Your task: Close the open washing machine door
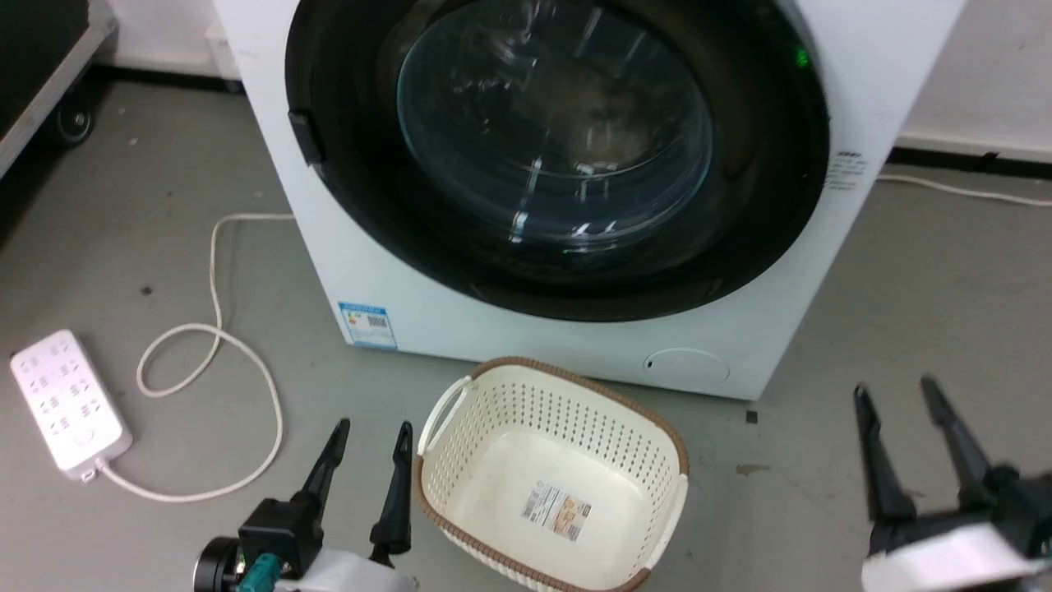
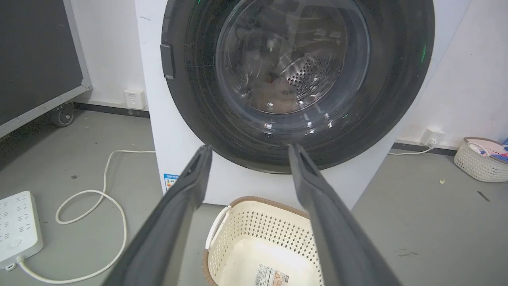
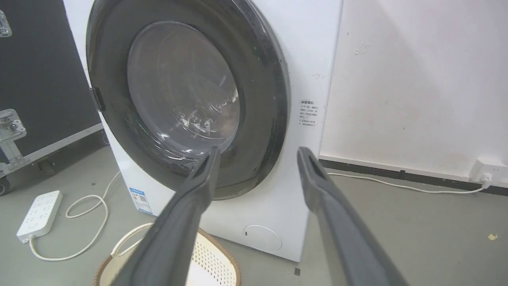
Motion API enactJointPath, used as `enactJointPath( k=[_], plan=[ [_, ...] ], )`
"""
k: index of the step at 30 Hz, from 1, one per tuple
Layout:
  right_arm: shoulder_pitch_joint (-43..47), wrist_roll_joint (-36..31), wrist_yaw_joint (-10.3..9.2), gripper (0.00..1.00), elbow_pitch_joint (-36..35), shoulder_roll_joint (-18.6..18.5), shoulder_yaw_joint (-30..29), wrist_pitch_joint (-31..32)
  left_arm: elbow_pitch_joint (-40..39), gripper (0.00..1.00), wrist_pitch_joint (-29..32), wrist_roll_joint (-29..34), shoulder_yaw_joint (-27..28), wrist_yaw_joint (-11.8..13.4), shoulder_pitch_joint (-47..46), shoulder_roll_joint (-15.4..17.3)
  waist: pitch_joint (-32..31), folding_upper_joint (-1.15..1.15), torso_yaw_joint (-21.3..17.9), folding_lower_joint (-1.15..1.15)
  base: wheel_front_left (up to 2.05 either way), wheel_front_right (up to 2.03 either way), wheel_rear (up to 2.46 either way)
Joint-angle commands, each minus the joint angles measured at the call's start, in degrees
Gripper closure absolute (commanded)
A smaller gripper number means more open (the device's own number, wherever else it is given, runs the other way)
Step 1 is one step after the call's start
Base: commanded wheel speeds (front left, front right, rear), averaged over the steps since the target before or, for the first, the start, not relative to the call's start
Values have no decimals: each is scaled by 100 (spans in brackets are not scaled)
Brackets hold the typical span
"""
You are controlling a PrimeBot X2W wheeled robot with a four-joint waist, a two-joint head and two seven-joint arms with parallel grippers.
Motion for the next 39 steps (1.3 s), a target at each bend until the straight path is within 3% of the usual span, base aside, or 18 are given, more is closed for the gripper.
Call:
enactJointPath(
  k=[1,13,14,39],
  plan=[
    [228,-80,-4,0,-204,187,-139,-24,56,0,-25,61,20,-29,107,4,-115,0,-68,1,0,0,0],
    [804,-335,-4,0,-302,446,-174,-24,164,0,-25,283,42,-134,281,4,-262,0,-53,1,0,0,0],
    [753,-324,1,100,-302,415,-169,0,159,100,0,245,37,-109,269,-1,-264,0,-52,1,0,0,0],
    [637,-403,0,100,-317,421,-74,258,-11,100,264,380,133,-11,232,0,-270,0,-134,1,0,0,0]
  ],
)
